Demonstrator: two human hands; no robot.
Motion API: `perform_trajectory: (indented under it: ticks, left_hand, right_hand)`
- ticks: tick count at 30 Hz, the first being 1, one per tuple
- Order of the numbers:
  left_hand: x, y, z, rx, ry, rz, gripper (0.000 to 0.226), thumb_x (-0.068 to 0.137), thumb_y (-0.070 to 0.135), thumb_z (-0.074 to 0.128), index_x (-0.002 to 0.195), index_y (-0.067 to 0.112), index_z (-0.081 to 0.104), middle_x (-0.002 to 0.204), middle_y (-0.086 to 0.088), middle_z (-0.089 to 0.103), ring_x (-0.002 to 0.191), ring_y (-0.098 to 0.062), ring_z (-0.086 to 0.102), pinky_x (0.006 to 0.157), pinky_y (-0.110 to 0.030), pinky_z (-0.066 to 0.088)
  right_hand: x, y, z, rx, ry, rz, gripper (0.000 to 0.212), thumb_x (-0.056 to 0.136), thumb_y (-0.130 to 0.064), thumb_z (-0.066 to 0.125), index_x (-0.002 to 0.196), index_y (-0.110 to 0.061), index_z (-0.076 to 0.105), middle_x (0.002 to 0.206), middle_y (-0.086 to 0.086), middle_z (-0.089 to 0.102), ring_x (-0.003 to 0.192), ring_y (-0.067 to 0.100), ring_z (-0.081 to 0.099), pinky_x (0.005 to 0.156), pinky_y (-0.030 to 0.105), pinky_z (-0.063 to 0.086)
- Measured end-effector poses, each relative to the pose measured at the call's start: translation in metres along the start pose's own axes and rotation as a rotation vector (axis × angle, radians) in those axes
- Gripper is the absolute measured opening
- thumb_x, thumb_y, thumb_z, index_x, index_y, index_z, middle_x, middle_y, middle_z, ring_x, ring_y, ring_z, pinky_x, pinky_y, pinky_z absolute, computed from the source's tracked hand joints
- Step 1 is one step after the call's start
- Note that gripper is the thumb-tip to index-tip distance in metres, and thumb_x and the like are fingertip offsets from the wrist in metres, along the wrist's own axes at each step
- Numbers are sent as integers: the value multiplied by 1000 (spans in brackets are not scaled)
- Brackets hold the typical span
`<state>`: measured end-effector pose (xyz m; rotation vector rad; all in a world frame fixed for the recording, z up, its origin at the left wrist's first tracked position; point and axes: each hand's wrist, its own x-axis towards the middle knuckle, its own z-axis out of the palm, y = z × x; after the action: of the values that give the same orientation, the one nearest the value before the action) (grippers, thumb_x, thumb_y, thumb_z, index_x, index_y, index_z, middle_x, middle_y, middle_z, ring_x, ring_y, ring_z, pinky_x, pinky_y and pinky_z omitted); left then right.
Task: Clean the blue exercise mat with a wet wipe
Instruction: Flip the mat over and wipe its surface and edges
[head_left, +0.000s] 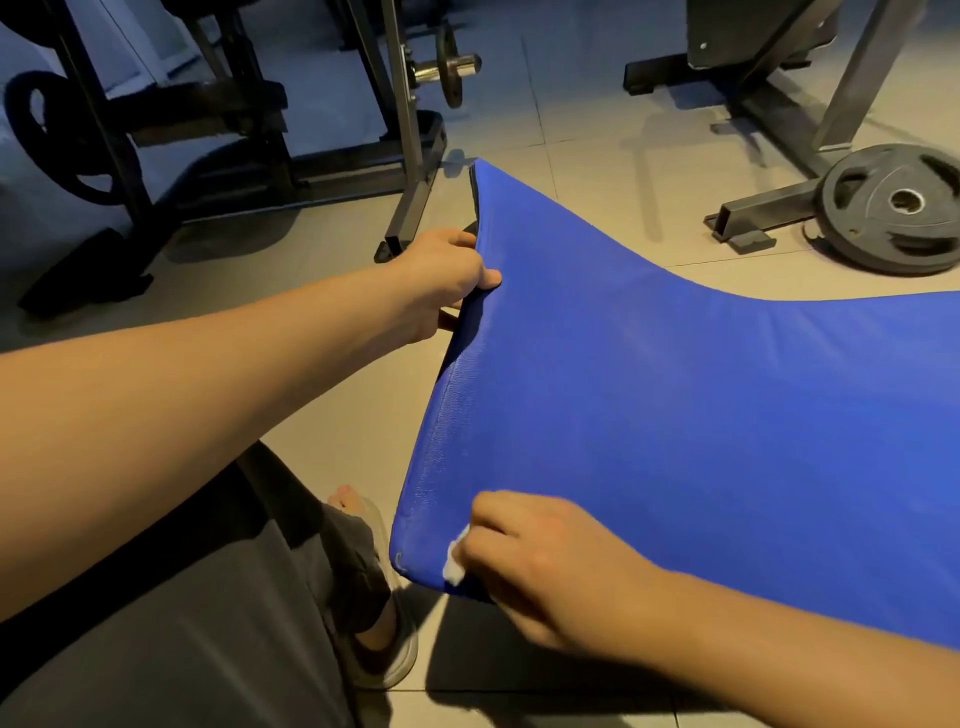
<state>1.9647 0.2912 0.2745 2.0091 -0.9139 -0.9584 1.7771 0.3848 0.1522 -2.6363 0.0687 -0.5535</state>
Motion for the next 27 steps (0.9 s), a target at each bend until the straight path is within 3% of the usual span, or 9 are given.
perform_trajectory:
  ticks: [2,6,8,10,13,18,21,25,27]
  left_hand:
    - [-1,-2,2,16,-6,11,25,103,9,58,121,26,56,102,2,62,89,-17,60,63,-33,48]
    - [-4,-6,7,37,-24,31,23,104,9,55,120,25,54,101,2,64,87,-16,62,63,-33,50]
    - [-6,-5,7,44,-25,27,23,104,9,55,121,25,53,101,1,63,87,-16,62,64,-33,50]
    - [-5,-4,4,35,-7,14,25,103,7,56,120,25,53,102,1,62,87,-16,61,62,-33,49]
    - [-2,-1,0,24,10,-5,27,102,5,57,119,25,53,103,0,61,88,-17,59,62,-33,48]
    - [-2,0,2,34,-10,-18,30,102,6,58,125,25,53,103,1,60,89,-18,59,61,-33,48]
    - [-2,-2,6,43,-18,-12,32,102,7,58,129,24,54,105,0,61,89,-19,60,61,-33,49]
    - [-4,-4,10,43,-9,9,30,103,7,57,128,24,55,103,1,62,87,-16,61,61,-31,48]
    - [-4,-4,10,40,-3,1,26,103,8,57,123,25,53,101,2,60,86,-16,59,61,-31,48]
  right_hand:
    - [3,19,-12,-20,43,39,15,88,-10,62,101,-18,64,94,0,55,81,20,54,65,35,49]
    - [12,64,-42,118,409,390,19,90,3,55,92,-16,59,90,-13,65,80,9,66,74,38,55]
    - [13,62,-40,111,446,425,21,89,4,57,93,-16,61,92,-12,65,83,9,66,77,36,54]
    - [10,41,-25,99,358,328,20,87,0,59,96,-17,64,96,-6,62,86,12,63,78,34,52]
    - [-5,8,-2,105,89,132,17,90,-11,58,105,-17,63,97,2,54,79,24,56,66,36,48]
    - [-16,11,-2,5,-105,-10,19,90,-18,62,107,-23,57,97,-1,49,74,20,49,54,34,44]
    - [-10,42,-13,-87,66,138,38,77,-10,70,99,-31,48,96,-10,44,73,13,49,52,31,39]
    - [3,73,-35,14,368,442,20,89,-1,53,94,-20,53,90,-20,55,77,-2,60,63,20,43]
    - [8,79,-38,58,451,561,17,93,-4,48,95,-20,53,92,-16,62,81,-1,63,68,25,46]
